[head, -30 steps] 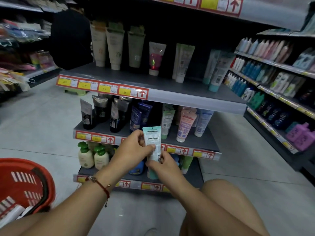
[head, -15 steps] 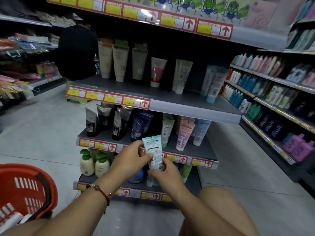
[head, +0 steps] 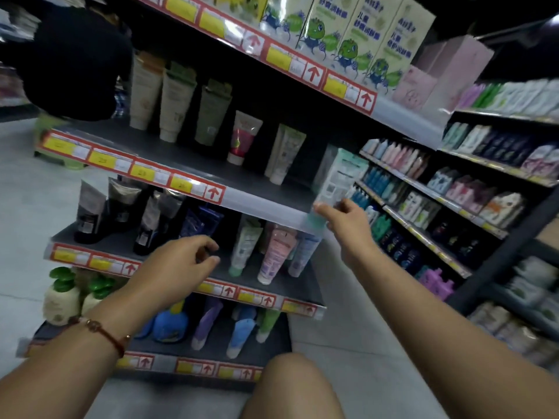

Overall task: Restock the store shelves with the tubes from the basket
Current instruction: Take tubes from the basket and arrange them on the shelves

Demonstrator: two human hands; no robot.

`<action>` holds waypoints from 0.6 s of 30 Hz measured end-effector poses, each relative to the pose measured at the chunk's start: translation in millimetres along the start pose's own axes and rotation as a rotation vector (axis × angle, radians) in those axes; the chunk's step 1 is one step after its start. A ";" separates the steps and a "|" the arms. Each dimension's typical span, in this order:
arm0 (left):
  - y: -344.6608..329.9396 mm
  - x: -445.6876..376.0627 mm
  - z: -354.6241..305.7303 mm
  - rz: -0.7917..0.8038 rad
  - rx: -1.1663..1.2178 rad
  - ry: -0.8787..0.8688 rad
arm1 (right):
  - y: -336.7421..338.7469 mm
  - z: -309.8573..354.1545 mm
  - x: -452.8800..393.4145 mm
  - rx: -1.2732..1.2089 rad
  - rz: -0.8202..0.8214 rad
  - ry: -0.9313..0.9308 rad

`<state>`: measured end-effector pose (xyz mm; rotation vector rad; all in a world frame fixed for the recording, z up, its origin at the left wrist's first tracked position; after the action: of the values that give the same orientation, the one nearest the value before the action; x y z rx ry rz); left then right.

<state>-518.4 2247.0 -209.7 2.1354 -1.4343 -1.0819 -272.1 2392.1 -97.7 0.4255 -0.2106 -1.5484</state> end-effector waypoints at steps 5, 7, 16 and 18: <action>2.5 -8.7 22.2 0.015 0.026 0.043 | 31.9 13.5 -62.5 0.093 -0.165 0.009; 4.8 -11.4 28.5 0.008 0.046 0.051 | 31.4 3.7 -80.9 0.182 -0.186 -0.040; 7.4 -19.7 43.1 0.039 0.050 0.041 | 13.2 -23.1 -121.4 0.319 -0.169 -0.155; 9.2 -20.4 47.1 0.052 0.041 0.043 | 12.7 -27.2 -125.3 0.323 -0.187 -0.176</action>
<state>-563.7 2267.2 -226.1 2.1230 -1.4960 -0.9903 -252.7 2519.4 -100.7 0.5748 -0.5769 -1.7429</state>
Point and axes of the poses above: each hand's wrist, its own x-axis away from the middle knuckle, its own y-axis out of the back of the hand, z = x × y, the point moved 7 cm from there along -x, towards the middle knuckle, and after that the axes turned 12 degrees about -y, right-handed, at the moved point
